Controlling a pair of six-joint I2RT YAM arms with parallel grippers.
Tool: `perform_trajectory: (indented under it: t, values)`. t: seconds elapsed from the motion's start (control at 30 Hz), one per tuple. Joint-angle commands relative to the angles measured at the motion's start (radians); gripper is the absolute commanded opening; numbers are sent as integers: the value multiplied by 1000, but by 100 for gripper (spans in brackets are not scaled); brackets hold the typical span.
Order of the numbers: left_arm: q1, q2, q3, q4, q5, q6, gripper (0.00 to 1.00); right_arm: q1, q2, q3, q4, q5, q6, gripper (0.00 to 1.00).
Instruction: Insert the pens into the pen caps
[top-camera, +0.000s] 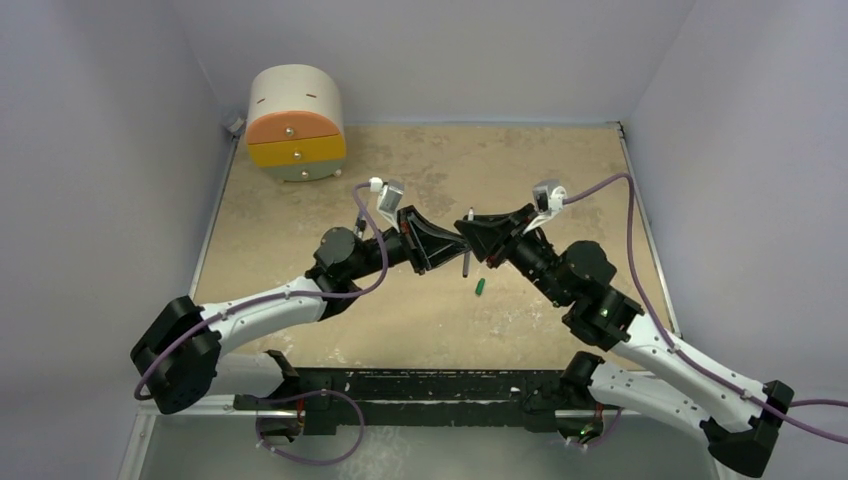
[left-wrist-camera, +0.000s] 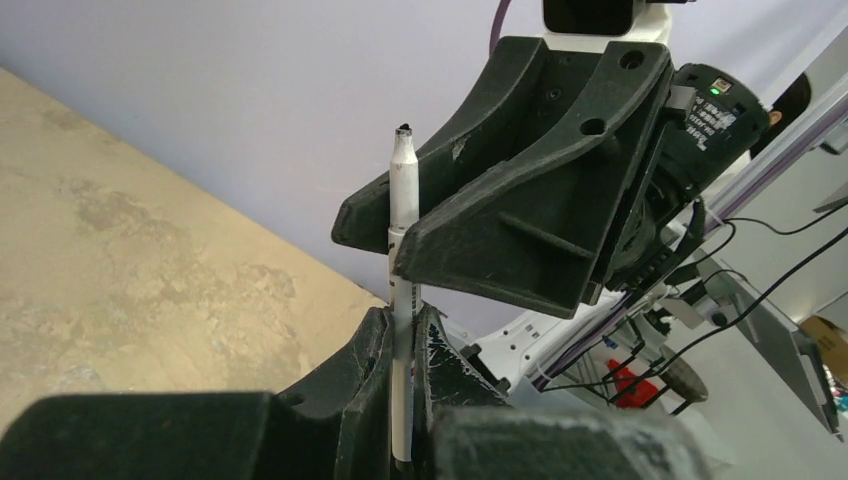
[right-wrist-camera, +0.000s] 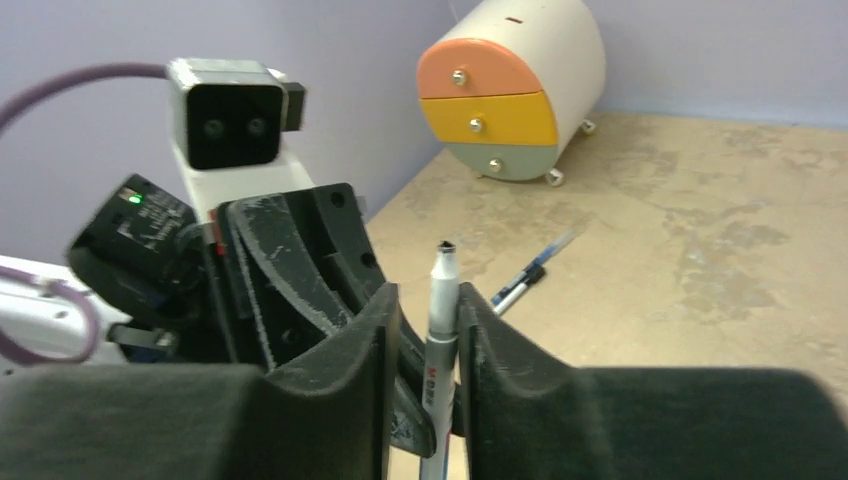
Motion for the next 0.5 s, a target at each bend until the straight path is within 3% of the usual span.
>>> perform_trajectory:
  t: [0.0, 0.07, 0.13, 0.3, 0.47]
  values:
    - [0, -60, 86, -206, 35, 167, 0, 1, 26, 82, -53, 36, -41, 23]
    - [0, -77, 92, -234, 16, 191, 0, 1, 19, 79, -51, 36, -37, 1]
    - [0, -93, 92, -249, -18, 200, 0, 1, 10, 74, -49, 36, -36, 0]
    - [0, -96, 27, -86, -94, 126, 32, 1, -56, 22, 36, 19, 5, 0]
    - [-2, -31, 45, -10, -28, 54, 40, 1, -76, -25, 123, -45, 23, 0]
